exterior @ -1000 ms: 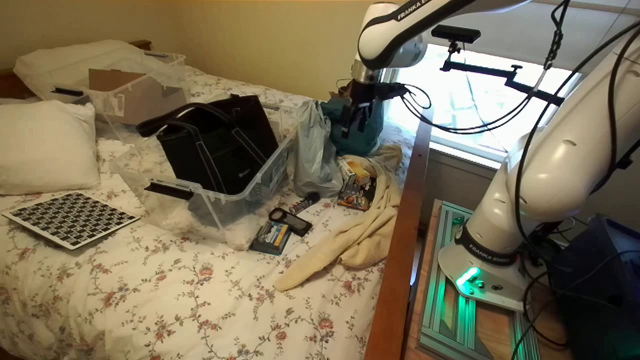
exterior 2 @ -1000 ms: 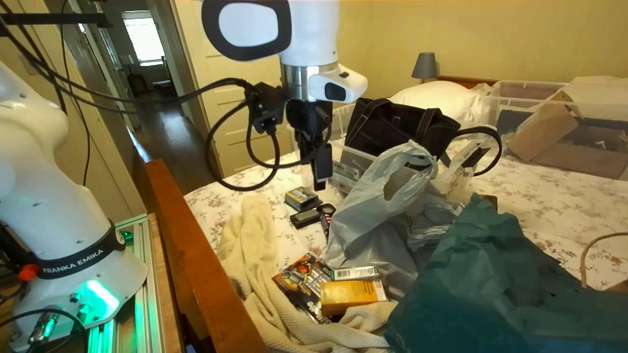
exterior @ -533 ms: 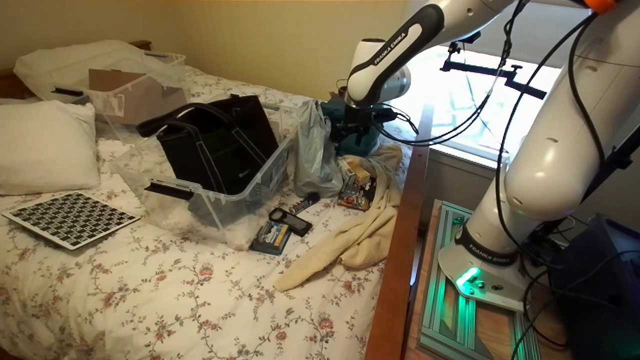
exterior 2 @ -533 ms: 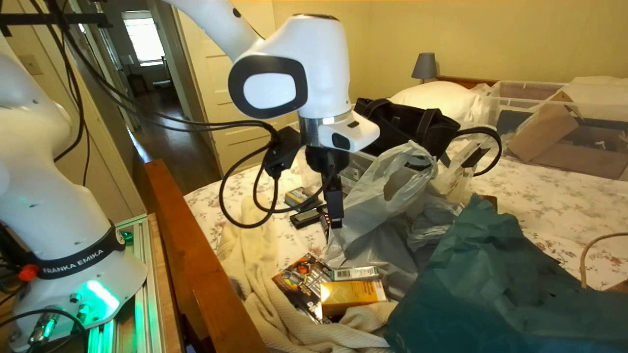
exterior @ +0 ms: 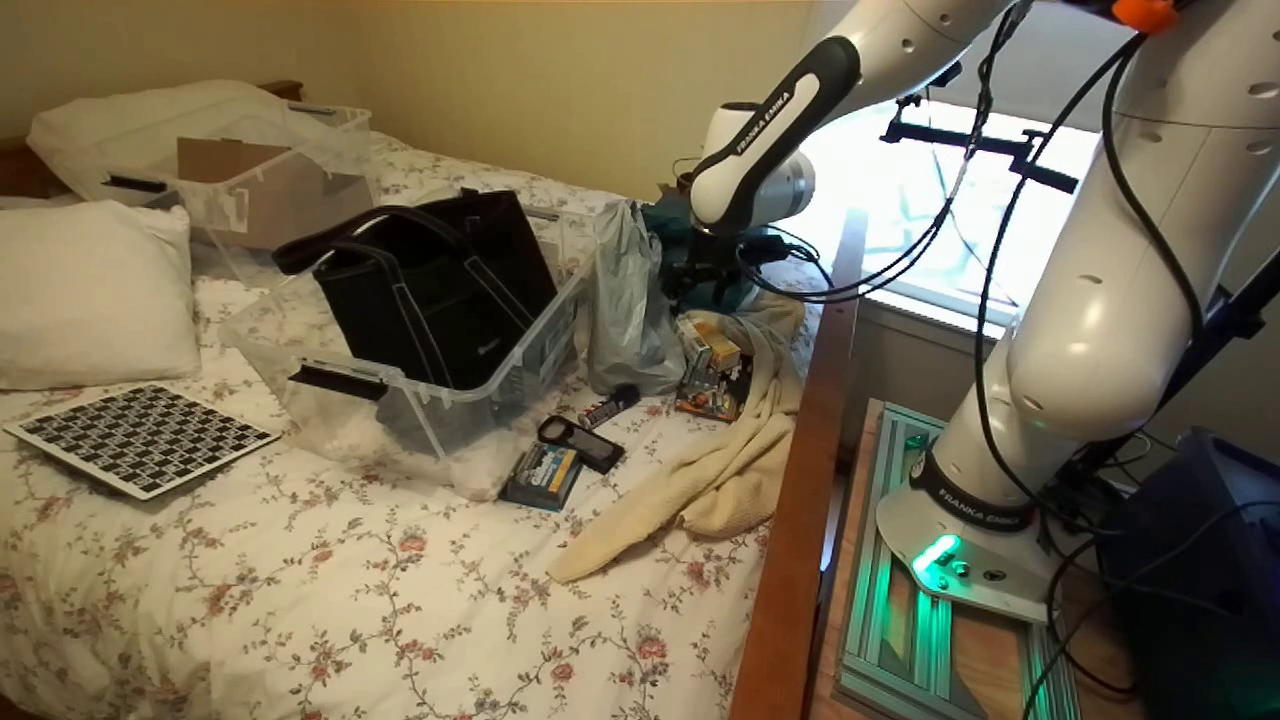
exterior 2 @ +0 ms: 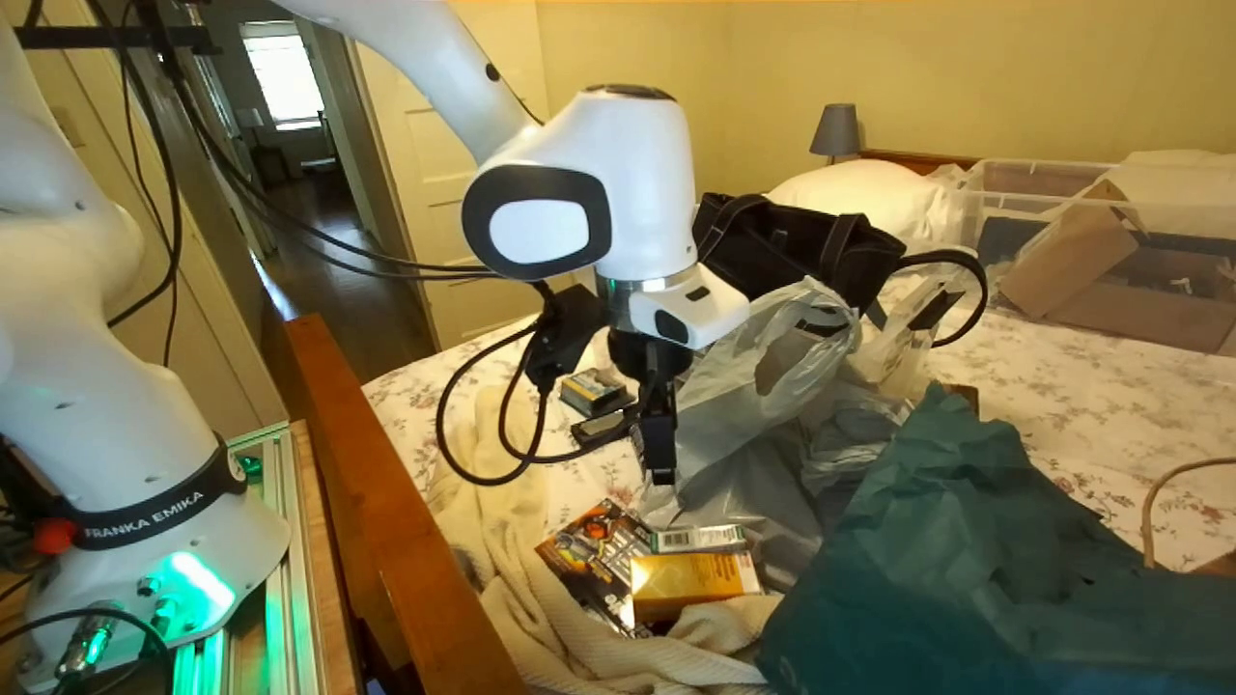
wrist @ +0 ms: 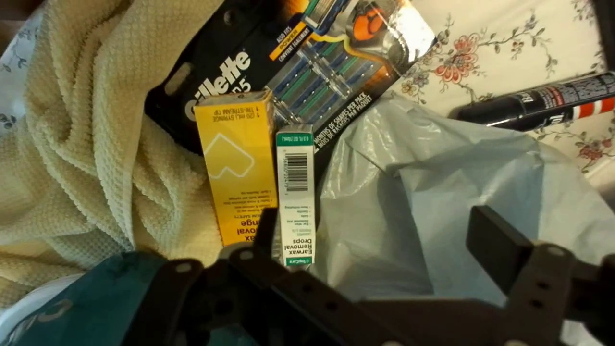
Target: Pick up the small white box and place it in the shopping bag
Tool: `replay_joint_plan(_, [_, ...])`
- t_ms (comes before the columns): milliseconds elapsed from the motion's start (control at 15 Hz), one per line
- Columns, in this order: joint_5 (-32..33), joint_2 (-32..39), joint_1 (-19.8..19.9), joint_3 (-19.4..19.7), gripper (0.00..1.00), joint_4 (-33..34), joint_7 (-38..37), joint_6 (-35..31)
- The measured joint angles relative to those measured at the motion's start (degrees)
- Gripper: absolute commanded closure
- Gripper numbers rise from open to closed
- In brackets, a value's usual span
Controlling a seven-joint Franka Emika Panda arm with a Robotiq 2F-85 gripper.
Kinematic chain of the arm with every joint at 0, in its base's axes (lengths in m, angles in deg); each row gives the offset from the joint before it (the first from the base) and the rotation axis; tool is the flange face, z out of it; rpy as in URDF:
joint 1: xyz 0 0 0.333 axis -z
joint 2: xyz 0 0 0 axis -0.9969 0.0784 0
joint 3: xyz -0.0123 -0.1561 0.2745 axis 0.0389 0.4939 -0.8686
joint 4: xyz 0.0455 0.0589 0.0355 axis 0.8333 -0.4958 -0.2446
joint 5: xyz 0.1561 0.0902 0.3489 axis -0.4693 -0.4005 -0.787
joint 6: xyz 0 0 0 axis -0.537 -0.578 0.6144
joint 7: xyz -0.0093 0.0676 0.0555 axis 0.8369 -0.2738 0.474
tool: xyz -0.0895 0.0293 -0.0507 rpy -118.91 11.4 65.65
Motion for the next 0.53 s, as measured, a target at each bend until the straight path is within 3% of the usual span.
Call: replay_joint_plan(533, [0.1,7.6,1.5,0.8,0.0,3.8,-3.6,0.3])
